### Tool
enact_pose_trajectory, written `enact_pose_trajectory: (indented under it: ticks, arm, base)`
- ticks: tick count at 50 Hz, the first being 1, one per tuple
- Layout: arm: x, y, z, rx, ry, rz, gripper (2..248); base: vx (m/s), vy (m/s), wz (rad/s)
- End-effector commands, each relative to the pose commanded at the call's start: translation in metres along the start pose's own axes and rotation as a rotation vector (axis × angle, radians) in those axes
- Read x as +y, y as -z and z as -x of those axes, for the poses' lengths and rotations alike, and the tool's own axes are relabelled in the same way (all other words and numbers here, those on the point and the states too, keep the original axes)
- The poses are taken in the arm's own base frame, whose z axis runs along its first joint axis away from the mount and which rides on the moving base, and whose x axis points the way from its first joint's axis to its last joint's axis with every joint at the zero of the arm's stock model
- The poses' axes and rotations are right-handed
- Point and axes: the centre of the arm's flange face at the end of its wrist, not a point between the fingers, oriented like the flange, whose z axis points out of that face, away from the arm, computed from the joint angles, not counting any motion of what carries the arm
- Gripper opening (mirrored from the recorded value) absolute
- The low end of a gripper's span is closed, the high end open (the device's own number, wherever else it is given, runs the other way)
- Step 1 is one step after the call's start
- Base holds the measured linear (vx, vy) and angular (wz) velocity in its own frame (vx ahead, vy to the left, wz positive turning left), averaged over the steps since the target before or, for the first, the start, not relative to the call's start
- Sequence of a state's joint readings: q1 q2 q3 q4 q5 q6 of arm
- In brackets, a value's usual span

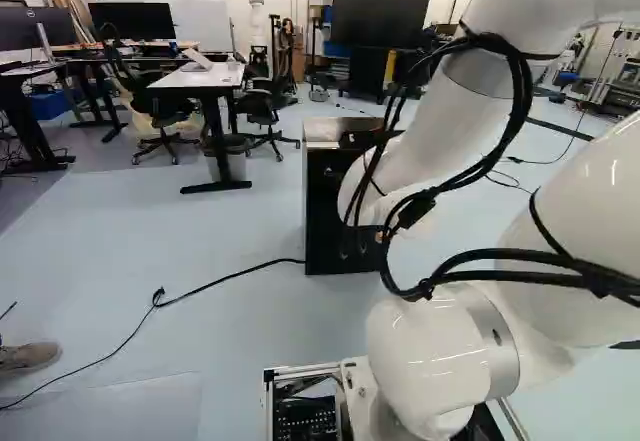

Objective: Open the fridge door

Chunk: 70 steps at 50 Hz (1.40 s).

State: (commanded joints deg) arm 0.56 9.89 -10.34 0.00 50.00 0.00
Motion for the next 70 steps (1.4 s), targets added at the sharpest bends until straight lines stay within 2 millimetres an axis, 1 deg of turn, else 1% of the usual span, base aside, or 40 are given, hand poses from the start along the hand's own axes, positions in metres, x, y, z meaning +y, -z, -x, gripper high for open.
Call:
enact_pose_trajectory:
  ticks: [17, 40, 70]
  arm:
    - [-0.009, -0.015, -0.007, -0.004, 0.001, -0.018, 247]
    - [-0.032, -0.033, -0.015, -0.007, -0.009, -0.047, 247]
    - [-0.064, -0.039, -0.017, -0.014, -0.047, -0.06, 247]
  base:
    - [0.0, 0.0, 0.0]
    - [0.0, 0.0, 0.0]
    - [0.0, 0.0, 0.0]
